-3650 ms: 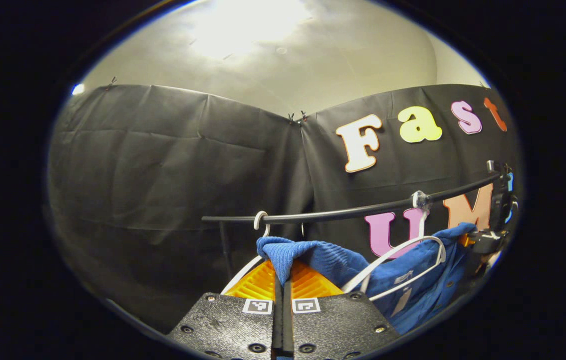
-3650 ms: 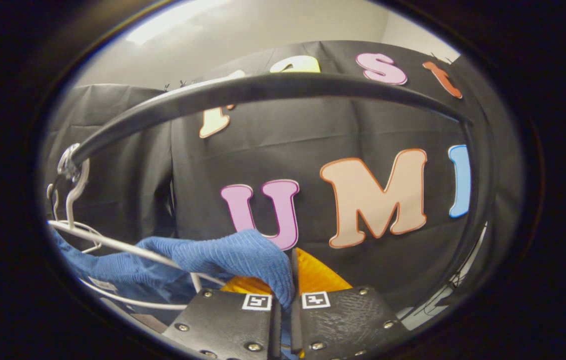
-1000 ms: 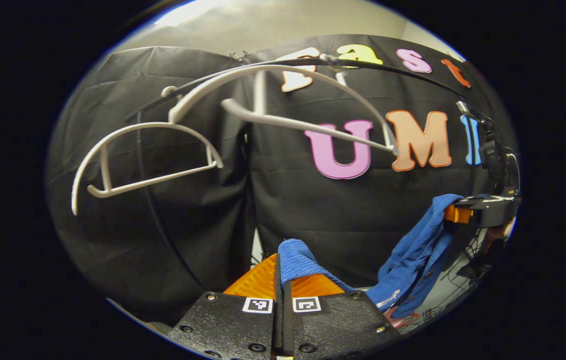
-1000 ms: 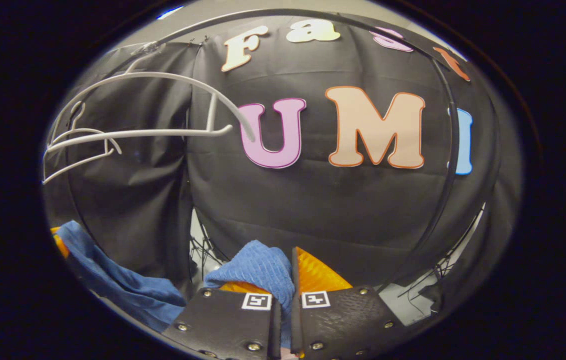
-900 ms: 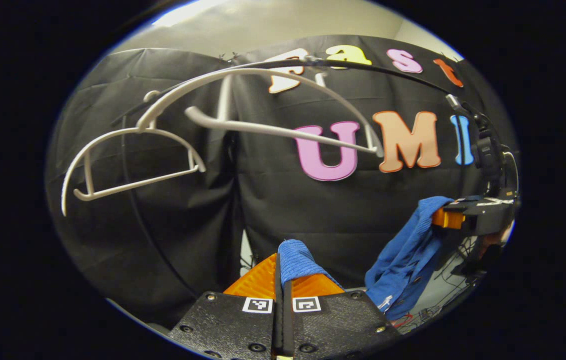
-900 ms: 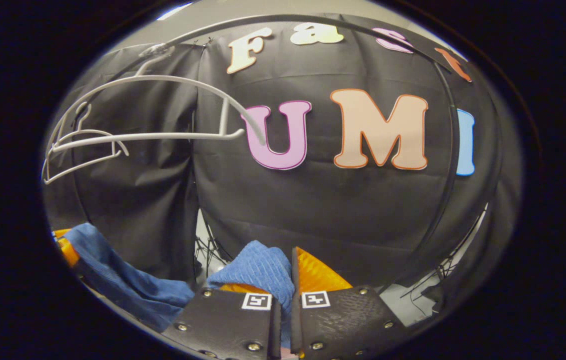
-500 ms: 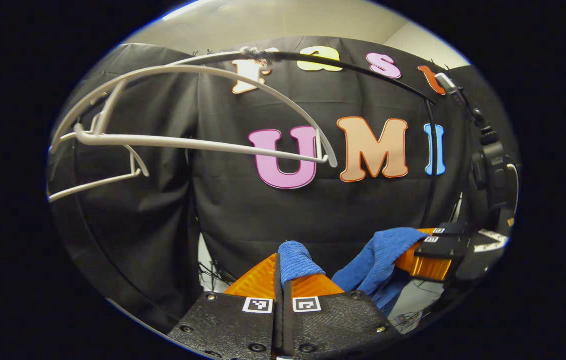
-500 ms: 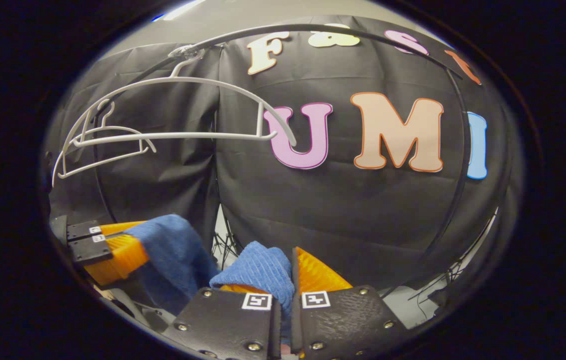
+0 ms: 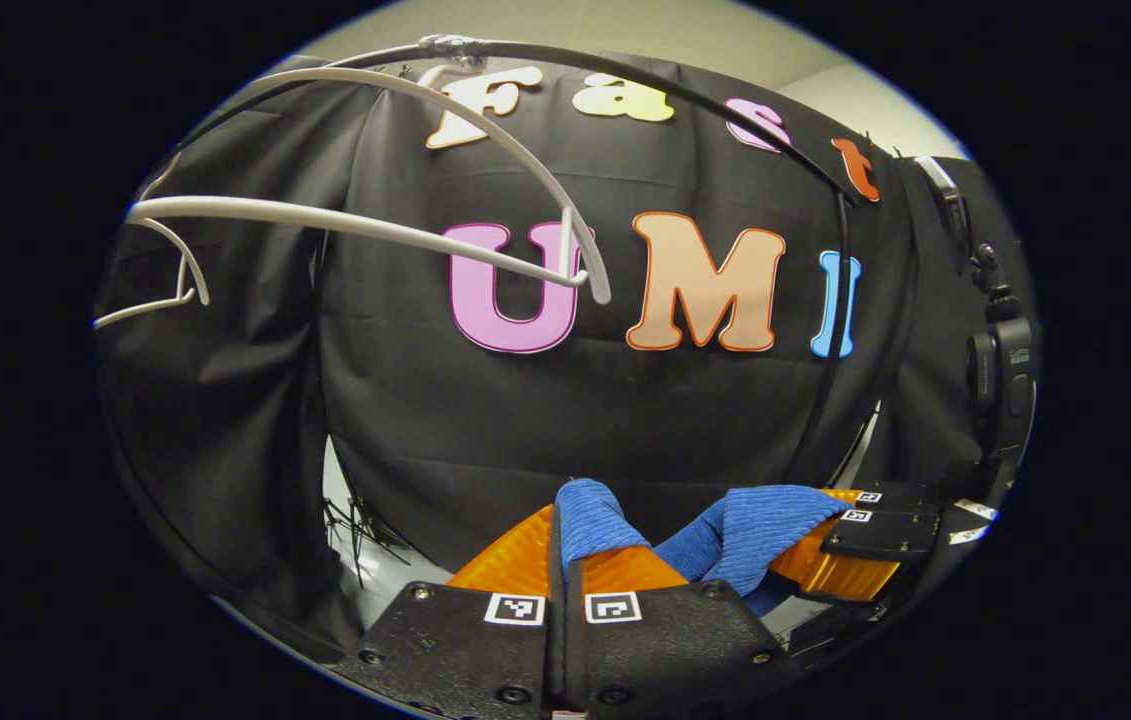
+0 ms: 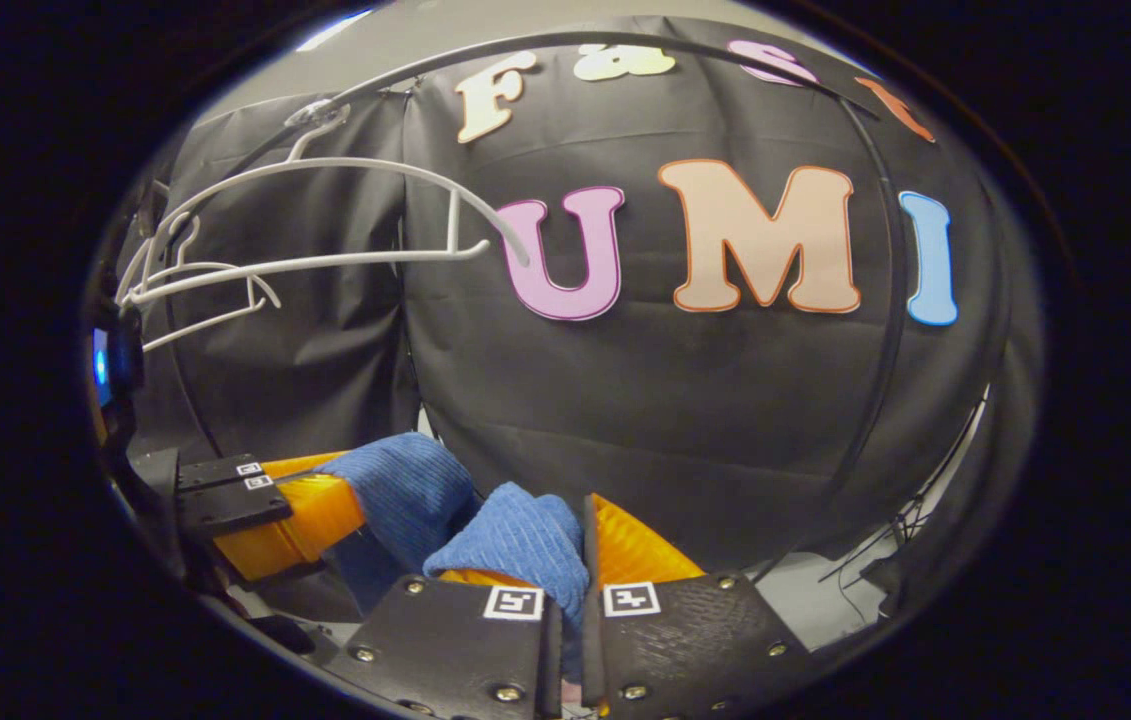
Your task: Grasp the clothes on the hanger with both hands and then place them into the laundry hamper below.
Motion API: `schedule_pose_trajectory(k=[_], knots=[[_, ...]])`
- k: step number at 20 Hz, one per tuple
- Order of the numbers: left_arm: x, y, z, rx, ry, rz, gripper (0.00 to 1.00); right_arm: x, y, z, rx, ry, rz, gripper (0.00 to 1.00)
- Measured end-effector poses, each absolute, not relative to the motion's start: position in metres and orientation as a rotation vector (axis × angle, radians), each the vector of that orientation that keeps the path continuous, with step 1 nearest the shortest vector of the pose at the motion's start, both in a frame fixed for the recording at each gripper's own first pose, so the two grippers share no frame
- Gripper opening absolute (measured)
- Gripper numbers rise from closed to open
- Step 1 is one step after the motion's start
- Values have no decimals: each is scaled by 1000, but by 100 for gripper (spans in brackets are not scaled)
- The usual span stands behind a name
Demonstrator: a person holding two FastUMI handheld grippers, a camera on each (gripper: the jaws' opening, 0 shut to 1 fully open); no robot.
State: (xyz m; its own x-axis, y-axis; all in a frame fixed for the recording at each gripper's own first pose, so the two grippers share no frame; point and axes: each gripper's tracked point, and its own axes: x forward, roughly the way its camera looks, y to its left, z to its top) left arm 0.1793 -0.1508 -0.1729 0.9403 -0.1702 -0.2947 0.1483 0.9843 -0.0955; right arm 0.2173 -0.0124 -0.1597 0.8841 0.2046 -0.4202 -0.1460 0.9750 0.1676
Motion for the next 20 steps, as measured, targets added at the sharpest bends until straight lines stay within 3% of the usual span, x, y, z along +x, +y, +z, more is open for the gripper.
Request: schedule_pose_trajectory(k=[6,10,11,15,17,20], knots=[[187,-143,-185,-98,341,-147,2,222,-3,-167,141,467,198,8],[182,-144,-195,-94,370,-168,53,222,-3,-175,131,487,187,19],[180,-145,-198,-83,376,-180,57,223,-3,-180,128,498,188,19],[177,-152,-215,-47,422,-212,62,215,-14,-204,68,573,157,57],[170,-151,-235,-44,485,-221,67,207,-19,-223,45,654,158,62],[151,-153,-272,-53,628,-240,67,186,-25,-267,3,826,173,67]])
